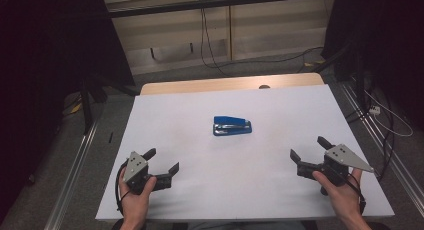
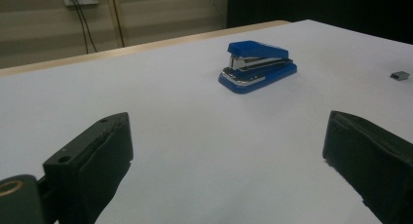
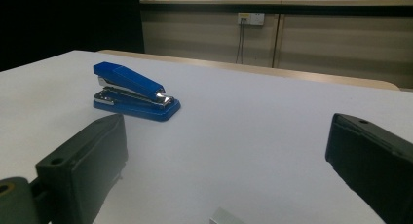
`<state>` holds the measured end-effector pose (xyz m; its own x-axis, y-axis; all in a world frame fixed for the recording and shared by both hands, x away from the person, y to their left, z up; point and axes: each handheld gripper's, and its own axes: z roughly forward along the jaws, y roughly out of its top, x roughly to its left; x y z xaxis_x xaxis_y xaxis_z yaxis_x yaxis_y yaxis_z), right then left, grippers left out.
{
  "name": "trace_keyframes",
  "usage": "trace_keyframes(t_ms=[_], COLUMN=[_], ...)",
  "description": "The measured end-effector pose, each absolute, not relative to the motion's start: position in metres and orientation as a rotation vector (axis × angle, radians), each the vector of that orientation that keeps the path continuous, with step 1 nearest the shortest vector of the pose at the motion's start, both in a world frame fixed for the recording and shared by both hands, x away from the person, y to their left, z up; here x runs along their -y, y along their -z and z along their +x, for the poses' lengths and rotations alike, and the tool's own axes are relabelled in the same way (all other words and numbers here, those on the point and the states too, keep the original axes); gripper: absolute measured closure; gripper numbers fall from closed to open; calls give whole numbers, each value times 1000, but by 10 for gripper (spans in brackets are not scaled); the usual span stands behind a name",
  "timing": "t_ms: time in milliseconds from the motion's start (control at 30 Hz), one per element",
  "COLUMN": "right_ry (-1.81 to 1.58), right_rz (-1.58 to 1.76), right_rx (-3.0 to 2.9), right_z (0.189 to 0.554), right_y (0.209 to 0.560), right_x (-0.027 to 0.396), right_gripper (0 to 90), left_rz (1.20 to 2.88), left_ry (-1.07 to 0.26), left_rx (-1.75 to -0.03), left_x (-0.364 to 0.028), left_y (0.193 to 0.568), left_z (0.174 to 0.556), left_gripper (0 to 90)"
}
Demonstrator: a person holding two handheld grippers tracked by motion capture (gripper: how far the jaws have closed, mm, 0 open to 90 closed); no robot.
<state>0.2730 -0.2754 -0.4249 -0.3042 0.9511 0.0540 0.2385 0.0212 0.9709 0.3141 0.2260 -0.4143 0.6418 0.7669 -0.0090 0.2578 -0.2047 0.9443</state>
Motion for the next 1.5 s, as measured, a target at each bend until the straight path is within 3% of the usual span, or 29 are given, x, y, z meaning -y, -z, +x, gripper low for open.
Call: trace_keyframes(t_ms=[667,1000,1233,1500], right_ry=[-1343,-1333,-1384,-1402], right_rz=[1210,1132,1158,1155], right_rx=[-1709,-1793,-1837,-1834], right_z=[279,282,292,297], right_y=[426,423,421,419], right_x=[270,258,250,245], right_gripper=[21,34,86,17], left_rz=[1774,1848,1844,1838], left_ry=[-544,-506,-448,-421], left_rx=[-881,-800,-793,-770], left_x=[-226,-218,-207,-200], left_y=[415,416,416,412], left_z=[321,324,331,339], left_gripper=[43,58,58,43])
